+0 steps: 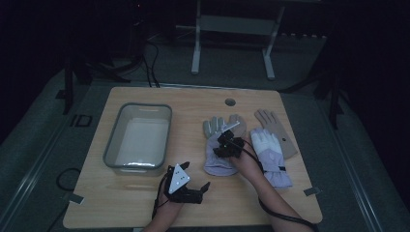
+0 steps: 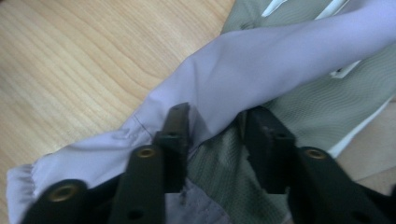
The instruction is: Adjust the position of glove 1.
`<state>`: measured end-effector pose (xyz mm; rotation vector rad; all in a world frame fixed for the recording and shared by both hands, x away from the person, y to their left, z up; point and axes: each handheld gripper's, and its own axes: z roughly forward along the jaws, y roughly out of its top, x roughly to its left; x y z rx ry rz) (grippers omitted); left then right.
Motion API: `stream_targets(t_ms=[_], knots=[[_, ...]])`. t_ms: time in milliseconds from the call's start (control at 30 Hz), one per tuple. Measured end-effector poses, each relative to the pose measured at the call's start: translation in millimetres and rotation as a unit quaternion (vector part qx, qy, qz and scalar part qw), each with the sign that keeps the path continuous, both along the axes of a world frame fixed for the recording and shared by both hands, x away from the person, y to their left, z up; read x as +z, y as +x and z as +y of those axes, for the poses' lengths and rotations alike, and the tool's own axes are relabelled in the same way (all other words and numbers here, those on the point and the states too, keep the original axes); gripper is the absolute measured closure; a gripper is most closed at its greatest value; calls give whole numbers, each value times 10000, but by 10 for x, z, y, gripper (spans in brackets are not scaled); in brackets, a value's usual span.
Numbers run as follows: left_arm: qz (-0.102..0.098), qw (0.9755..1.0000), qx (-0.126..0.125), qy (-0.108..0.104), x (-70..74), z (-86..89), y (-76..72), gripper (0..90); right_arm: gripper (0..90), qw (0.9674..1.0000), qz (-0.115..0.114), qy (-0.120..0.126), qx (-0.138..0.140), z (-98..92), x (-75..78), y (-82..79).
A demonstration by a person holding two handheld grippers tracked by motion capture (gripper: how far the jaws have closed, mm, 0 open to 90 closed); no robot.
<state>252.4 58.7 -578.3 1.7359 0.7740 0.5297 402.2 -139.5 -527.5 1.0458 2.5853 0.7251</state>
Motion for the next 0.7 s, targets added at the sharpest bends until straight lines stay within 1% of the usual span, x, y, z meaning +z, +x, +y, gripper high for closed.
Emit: stream_targets(t_ms=[33, 167, 267, 300, 367, 400, 433, 467, 567, 600, 667, 700], knots=[[-1, 10000, 2, -6, 0, -1, -1, 7, 515, 10000, 18, 63, 24, -10, -4, -5], [5, 10000, 3, -3, 0, -1, 1, 7, 449, 9999, 51, 143, 79, -33, 2, -13], [6, 10000, 1, -10, 0, 1, 1, 7, 387, 9995, 154, 212, 158, -58, 2, 1], [6, 10000, 0, -5, 0, 1, 1, 7, 380, 9995, 158, 204, 159, -66, 9, 1], [7, 10000, 0, -12, 0, -2, 0, 7, 372, 9991, 181, 362, 142, -92, 46, -6], [7, 10000, -3, -14, -1, -2, -1, 7, 366, 9991, 140, 354, 158, -102, 68, -15], [1, 10000, -5, -10, 0, -1, 0, 7, 343, 9990, 145, 376, 201, -116, 94, -23], [2, 10000, -5, -15, -1, -2, 0, 7, 341, 9986, 156, 425, 258, -138, 120, -26], [1, 10000, -9, -15, -1, -1, 0, 7, 345, 9986, 119, 410, 321, -181, 181, -42], [1, 10000, -6, -15, -1, -1, 0, 7, 361, 9981, 92, 481, 378, -244, 255, -52], [7, 10000, -7, -3, 0, -1, 1, 7, 363, 9979, 45, 474, 429, -303, 320, -67], [9, 10000, -5, 2, 0, -1, 1, 7, 380, 9978, 22, 503, 433, -344, 356, -72]])
